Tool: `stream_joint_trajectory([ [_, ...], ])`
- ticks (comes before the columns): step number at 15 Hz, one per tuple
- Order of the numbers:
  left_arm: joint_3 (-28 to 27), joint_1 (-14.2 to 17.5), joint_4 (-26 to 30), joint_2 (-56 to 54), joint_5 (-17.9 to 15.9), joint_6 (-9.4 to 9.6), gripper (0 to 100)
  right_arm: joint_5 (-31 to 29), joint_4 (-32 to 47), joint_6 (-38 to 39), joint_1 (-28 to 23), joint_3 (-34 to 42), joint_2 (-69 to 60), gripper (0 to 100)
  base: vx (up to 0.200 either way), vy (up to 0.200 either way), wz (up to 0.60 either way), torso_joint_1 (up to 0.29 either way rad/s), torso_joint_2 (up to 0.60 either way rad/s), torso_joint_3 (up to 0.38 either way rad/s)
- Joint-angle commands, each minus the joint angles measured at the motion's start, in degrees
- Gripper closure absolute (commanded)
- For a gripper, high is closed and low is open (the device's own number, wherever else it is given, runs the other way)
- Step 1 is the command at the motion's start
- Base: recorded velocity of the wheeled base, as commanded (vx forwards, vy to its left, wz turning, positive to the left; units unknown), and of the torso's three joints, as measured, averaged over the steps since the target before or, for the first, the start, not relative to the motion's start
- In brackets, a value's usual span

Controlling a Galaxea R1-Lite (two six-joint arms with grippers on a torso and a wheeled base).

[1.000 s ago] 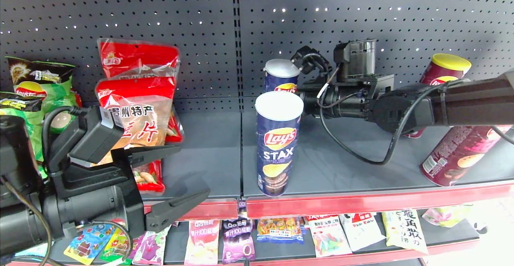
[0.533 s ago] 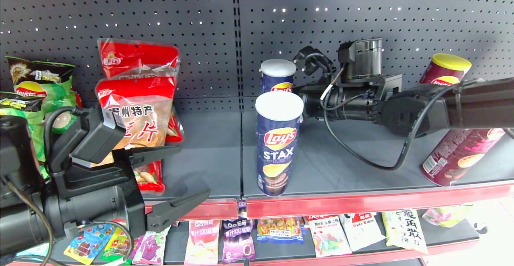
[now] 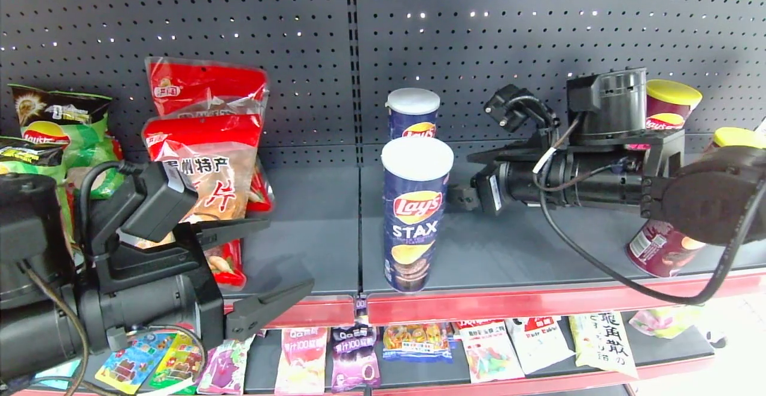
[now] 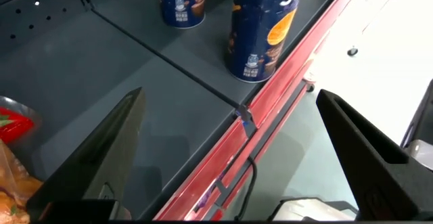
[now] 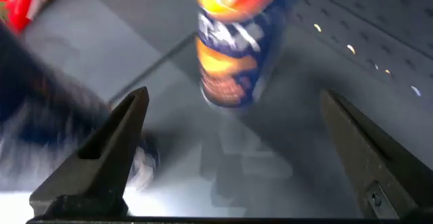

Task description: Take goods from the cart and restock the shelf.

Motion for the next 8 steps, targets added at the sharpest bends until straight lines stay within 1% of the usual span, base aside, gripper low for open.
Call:
stream_joint_trajectory([
  [1,-0.27,-0.11,-0.12,0.88,-0.05,0.1,0,-0.08,-0.05,-0.08,-0.98,1.0,-2.66,0,0.0,0.0,0.0,0.0,0.0,0.0],
  [4,-0.18,-0.11,-0.12,0.7,0.12,0.19,0,-1.22,0.3,-0.08,-2.03,2.58,-3.8,0,0.0,0.0,0.0,0.0,0.0,0.0],
  [7,-0.27,-0.11,-0.12,1.49,1.27,0.36,0,-1.48,-0.05,0.27,-2.03,10.05,-9.51,0,0.0,0.0,0.0,0.0,0.0,0.0],
  [8,-0.62,-0.11,-0.12,2.9,1.79,0.45,0,-1.48,-0.14,0.27,-1.77,16.2,-14.88,0,0.0,0.0,0.0,0.0,0.0,0.0],
])
